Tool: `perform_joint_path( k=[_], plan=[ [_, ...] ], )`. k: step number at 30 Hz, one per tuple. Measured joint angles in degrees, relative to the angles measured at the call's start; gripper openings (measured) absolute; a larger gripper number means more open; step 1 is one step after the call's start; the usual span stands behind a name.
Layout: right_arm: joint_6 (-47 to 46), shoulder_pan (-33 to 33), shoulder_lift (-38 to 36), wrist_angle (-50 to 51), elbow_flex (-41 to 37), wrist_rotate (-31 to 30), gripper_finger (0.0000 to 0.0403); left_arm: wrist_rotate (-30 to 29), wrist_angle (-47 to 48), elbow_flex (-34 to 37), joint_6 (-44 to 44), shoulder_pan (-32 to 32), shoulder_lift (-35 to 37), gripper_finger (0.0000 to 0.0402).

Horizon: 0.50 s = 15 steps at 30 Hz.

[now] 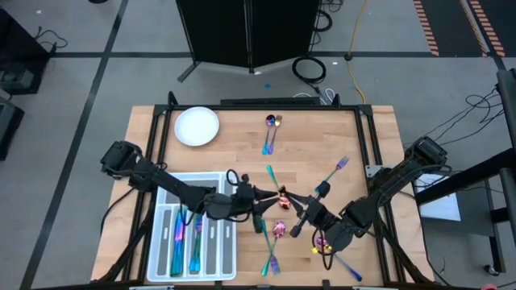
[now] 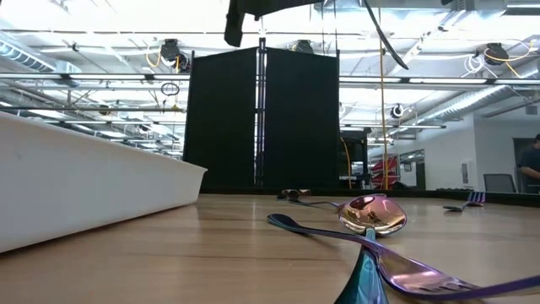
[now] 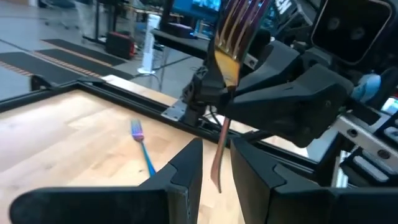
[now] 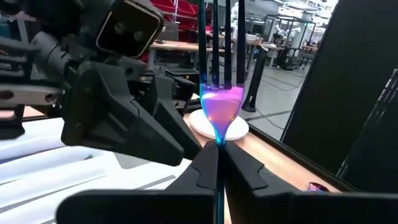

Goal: Sort silverware
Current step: Put the iridescent blue fork in the silverware tray

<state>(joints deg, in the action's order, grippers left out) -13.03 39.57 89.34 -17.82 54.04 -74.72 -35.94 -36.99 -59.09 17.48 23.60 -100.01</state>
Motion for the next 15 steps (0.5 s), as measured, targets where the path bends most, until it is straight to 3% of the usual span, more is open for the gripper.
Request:
perform_joint_path(
  k=[8, 15],
  plan=[
    [1.1, -0.1, 0.0, 0.1, 0.0, 0.0, 0.0000, 7.1, 0.0, 0.0, 0.2, -2.1, 0.0, 0.0088],
    [2.0, -0.1, 0.0, 0.1, 0.0, 0.0, 0.0000, 7.4, 0.1, 0.0, 0.2, -2.2, 0.0, 0.0158]
  ],
)
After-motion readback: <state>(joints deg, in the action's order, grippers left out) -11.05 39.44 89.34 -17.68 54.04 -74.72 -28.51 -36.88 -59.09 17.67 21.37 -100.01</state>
